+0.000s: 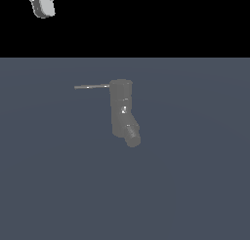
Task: Turn on the faucet by rotating a designated handle.
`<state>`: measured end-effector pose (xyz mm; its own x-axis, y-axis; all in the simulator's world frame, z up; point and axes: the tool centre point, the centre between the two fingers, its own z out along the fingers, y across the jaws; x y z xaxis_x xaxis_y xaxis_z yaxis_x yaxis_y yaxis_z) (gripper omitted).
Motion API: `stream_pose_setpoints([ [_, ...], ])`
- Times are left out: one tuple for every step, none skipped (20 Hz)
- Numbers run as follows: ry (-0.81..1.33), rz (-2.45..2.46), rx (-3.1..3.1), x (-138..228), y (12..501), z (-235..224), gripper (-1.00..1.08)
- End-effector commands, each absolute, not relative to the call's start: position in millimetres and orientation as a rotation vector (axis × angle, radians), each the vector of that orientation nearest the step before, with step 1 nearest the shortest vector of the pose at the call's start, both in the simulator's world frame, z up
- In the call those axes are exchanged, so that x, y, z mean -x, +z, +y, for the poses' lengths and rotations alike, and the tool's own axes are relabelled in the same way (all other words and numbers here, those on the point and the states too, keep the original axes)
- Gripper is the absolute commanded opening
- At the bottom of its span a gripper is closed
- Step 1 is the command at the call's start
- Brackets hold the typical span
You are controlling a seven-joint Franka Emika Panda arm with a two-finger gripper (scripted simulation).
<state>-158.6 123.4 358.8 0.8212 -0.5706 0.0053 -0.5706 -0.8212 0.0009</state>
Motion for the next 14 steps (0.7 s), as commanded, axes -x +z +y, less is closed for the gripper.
stream_pose_setpoints([
  [0.006, -1.016, -2.973, 146, 348, 131, -1.00],
  [0.006, -1.045, -2.963, 141, 344, 133, -1.00],
  [0.005, -1.075, -2.953, 136, 339, 136, -1.00],
  [0.005, -1.103, -2.943, 131, 335, 138, -1.00],
  [0.005, -1.132, -2.933, 126, 331, 140, -1.00],
  [0.004, -1.160, -2.922, 121, 327, 142, -1.00],
  [0.004, -1.188, -2.912, 116, 323, 144, -1.00],
  [0.003, -1.215, -2.901, 111, 319, 146, -1.00],
  [0.003, -1.242, -2.890, 106, 315, 148, -1.00],
  [0.003, -1.269, -2.879, 101, 311, 150, -1.00],
  [0.002, -1.296, -2.867, 96, 307, 151, -1.00],
  [0.002, -1.322, -2.856, 91, 303, 152, -1.00],
  [0.002, -1.348, -2.844, 86, 300, 154, -1.00],
  [0.001, -1.373, -2.832, 81, 296, 155, -1.00],
])
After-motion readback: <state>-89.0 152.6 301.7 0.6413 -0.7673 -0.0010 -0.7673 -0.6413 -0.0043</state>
